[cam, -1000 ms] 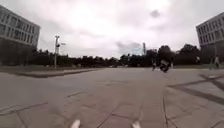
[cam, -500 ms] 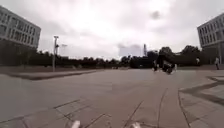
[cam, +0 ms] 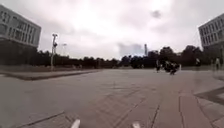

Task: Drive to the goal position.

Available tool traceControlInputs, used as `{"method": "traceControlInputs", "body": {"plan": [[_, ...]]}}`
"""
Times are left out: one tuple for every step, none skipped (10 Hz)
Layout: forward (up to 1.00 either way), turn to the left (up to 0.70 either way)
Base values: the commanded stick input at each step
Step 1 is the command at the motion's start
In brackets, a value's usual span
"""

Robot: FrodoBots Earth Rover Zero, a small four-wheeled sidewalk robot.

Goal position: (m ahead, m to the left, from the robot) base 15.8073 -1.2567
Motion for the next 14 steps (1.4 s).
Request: {"method": "traceControlInputs", "body": {"plan": [[1.00,0.00],[1.00,0.00],[1.00,0.00],[1.00,0.00],[1.00,0.00],[1.00,0.00],[1.00,0.00],[1.00,-0.03],[1.00,-0.07],[1.00,-0.05],[1.00,-0.02],[1.00,0.00],[1.00,0.00],[1.00,0.00]]}}
